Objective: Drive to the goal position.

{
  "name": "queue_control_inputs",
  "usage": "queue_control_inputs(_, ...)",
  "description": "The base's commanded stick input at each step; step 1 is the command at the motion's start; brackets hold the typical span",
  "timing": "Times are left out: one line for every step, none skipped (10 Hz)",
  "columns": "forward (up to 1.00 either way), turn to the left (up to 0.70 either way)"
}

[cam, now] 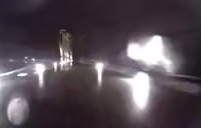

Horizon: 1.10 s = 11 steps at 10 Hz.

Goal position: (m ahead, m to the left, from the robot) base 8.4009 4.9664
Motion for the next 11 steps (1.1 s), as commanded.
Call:
queue_control_inputs(0.7, 0.0)
queue_control_inputs(0.7, 0.0)
queue_control_inputs(0.7, 0.0)
queue_control_inputs(0.7, 0.0)
queue_control_inputs(0.7, 0.01)
queue_control_inputs(0.7, 0.05)
queue_control_inputs(0.71, 0.03)
queue_control_inputs(0.79, 0.01)
queue_control_inputs(0.85, 0.0)
queue_control_inputs(0.85, 0.0)
queue_control_inputs(0.85, 0.0)
